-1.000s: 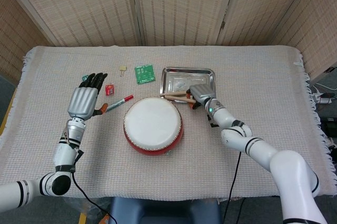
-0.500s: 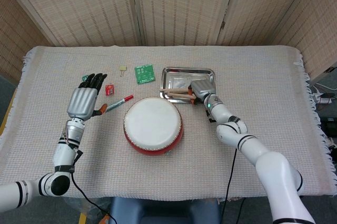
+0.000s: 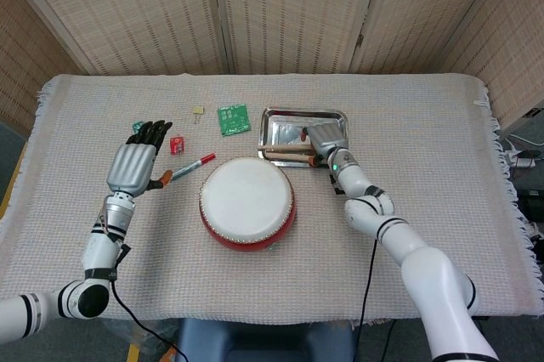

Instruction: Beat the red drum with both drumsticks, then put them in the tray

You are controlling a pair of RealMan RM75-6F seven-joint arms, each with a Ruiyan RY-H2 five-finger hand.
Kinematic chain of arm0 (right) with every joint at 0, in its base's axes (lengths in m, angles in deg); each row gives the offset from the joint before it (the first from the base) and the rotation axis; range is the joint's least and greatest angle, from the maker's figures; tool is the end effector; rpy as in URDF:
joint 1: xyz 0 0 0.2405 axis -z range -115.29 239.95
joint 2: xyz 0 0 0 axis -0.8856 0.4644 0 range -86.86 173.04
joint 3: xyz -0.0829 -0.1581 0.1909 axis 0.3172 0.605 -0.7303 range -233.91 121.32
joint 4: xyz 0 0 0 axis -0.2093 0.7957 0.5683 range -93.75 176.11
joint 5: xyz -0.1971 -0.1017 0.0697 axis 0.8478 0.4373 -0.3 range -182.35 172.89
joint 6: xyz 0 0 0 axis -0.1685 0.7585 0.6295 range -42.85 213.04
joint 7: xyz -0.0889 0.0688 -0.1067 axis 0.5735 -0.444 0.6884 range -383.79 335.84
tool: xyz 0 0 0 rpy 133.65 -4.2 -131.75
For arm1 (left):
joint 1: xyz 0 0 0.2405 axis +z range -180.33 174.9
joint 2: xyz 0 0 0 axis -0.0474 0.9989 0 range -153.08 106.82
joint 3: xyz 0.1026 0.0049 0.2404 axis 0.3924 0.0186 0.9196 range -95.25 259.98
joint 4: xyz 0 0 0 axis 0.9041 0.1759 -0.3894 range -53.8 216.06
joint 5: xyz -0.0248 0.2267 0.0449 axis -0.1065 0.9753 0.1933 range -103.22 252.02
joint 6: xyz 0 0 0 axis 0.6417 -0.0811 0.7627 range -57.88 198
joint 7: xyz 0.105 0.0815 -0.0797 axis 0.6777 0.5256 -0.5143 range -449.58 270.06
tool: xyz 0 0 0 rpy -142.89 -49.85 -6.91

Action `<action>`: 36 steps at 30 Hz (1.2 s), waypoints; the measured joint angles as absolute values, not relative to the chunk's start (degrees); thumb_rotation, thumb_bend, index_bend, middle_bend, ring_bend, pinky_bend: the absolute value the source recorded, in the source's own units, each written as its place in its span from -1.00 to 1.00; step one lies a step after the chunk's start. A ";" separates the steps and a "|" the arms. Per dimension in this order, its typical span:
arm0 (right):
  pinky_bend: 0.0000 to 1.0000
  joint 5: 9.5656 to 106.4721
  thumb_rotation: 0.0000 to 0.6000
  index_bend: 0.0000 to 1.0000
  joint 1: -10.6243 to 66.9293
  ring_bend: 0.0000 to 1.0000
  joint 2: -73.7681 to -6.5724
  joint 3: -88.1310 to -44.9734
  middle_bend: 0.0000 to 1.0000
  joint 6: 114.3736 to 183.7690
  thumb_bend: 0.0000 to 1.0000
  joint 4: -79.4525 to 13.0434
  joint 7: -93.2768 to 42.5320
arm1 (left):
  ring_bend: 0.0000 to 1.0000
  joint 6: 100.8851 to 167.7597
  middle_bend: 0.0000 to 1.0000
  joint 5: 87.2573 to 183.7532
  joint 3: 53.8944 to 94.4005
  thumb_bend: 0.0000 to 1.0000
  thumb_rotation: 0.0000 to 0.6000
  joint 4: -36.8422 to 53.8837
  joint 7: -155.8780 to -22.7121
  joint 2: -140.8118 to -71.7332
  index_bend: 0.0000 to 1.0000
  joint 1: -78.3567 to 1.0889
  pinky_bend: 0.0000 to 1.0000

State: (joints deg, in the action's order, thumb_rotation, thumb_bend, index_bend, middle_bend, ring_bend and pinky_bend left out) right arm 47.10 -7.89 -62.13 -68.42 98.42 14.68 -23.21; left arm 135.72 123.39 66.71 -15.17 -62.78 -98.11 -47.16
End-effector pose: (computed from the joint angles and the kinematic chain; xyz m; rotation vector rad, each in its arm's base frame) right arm -0.1321 -0.5427 -0.0577 1.8395 -1.1023 0.5699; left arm -0.1409 0.3970 0.0682 -1.5545 -0.8781 -0.9445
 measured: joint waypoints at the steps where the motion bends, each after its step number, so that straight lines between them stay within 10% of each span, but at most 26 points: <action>1: -0.09 47.03 1.00 -0.49 -7.91 -0.55 -62.21 -68.44 -0.24 98.65 -0.56 14.75 -22.92 | -1.00 135.72 -0.98 123.43 66.70 -0.35 1.00 -15.20 -62.85 -98.04 -1.00 -47.13 -0.60; 10: -0.24 46.65 1.00 -0.57 -7.12 -0.69 -60.06 -69.31 -0.37 103.09 -0.58 10.63 -21.30 | -1.00 136.19 -0.98 124.53 66.54 -0.35 1.00 -15.09 -64.38 -97.48 -1.00 -46.50 -0.60; 19: -0.28 47.54 1.00 -0.59 -0.73 -0.69 -47.15 -69.83 -0.40 114.72 -0.58 -12.01 -19.64 | -0.99 138.14 -0.92 128.61 67.61 -0.34 1.00 -13.56 -66.30 -97.65 -1.00 -44.80 -0.60; 27: -0.47 51.39 1.00 -0.83 12.82 -0.86 -28.85 -67.25 -0.61 131.65 -0.58 -39.38 -18.31 | -0.99 140.81 -0.90 132.04 69.16 -0.34 1.00 -12.22 -71.85 -97.21 -0.98 -40.38 -0.60; 36: -0.65 64.23 1.00 -1.00 31.26 -1.00 -19.10 -60.80 -0.79 153.35 -0.58 -49.16 -22.32 | -0.99 146.28 -0.90 136.79 72.64 -0.33 1.00 -12.63 -75.81 -95.13 -0.96 -33.23 -0.61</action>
